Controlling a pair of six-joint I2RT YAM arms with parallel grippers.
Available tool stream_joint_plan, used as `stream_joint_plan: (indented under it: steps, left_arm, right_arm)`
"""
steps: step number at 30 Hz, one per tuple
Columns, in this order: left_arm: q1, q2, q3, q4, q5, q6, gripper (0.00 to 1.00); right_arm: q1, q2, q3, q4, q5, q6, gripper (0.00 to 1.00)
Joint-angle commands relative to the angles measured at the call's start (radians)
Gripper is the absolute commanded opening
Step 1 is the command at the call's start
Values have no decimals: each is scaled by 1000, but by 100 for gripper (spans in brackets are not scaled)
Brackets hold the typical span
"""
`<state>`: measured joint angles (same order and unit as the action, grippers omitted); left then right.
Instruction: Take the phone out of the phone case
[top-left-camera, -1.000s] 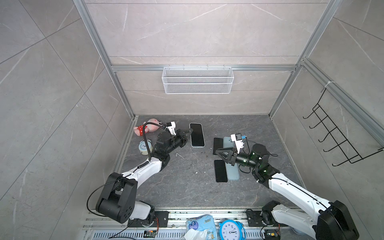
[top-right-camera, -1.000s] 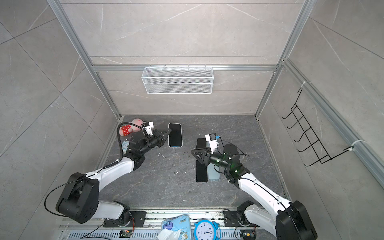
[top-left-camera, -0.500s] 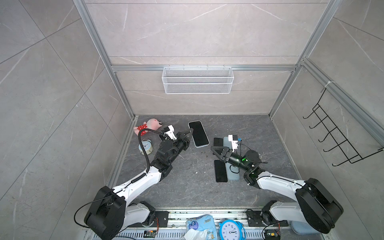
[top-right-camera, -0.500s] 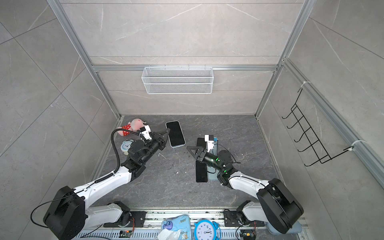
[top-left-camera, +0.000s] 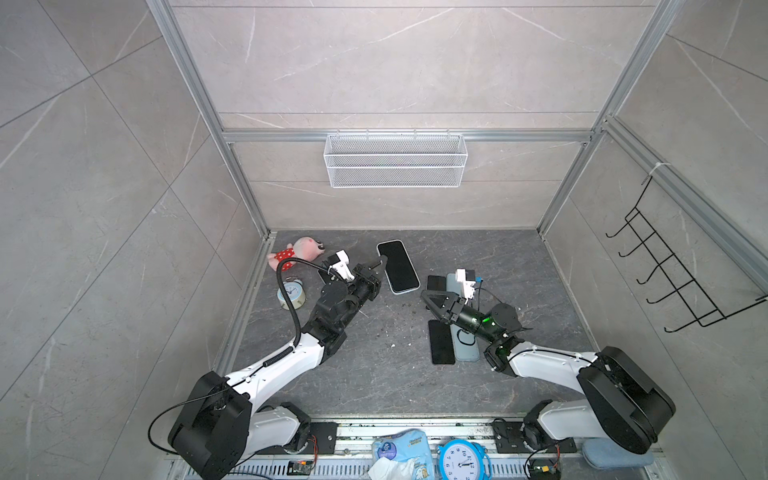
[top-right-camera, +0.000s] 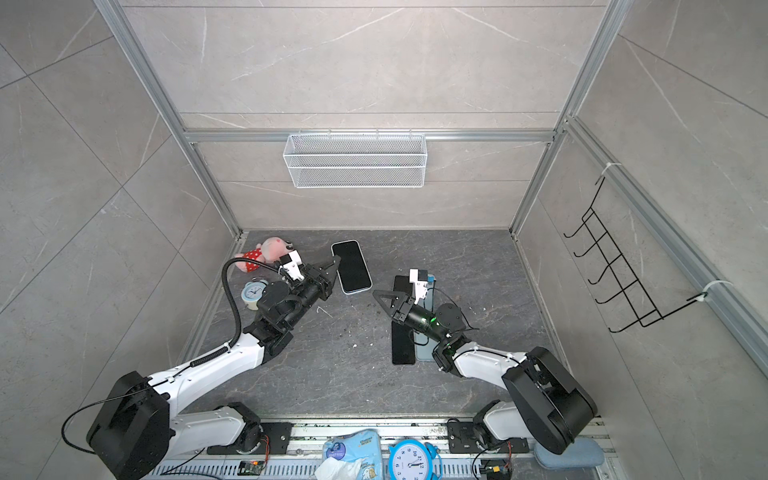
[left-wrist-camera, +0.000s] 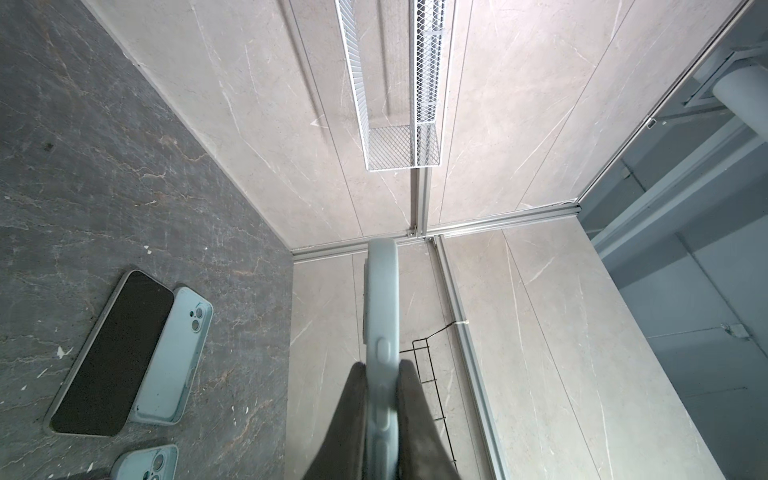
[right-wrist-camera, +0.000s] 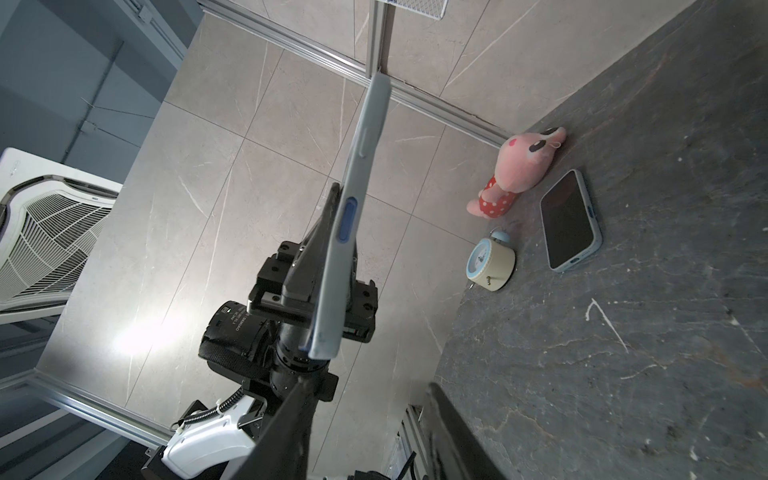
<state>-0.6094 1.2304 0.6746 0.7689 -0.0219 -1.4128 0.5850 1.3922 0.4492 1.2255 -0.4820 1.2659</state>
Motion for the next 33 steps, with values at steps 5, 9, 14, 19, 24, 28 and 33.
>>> stream_joint_plan:
  steps: [5, 9, 14, 19, 24, 28, 33]
  left_arm:
    - [-14, -6, 5, 156, -16, 18, 0]
    - [-17, 2, 3, 166, -19, 17, 0]
    - [-25, 6, 5, 176, -26, 26, 0]
    - [-37, 15, 9, 191, -27, 31, 0]
    - [-44, 26, 11, 211, -24, 32, 0]
    - [-50, 30, 13, 219, -23, 38, 0]
    - [-55, 32, 13, 235, -20, 44, 0]
  right_arm:
    - [5, 26, 39, 67, -4, 22, 45]
    - [6, 29, 36, 74, -4, 23, 45]
    - [7, 29, 37, 78, -4, 25, 45]
    - [7, 40, 42, 82, -5, 26, 45]
    - [8, 46, 42, 83, -3, 26, 45]
    - [7, 54, 46, 90, -4, 30, 45]
    - [7, 63, 46, 93, 2, 33, 45]
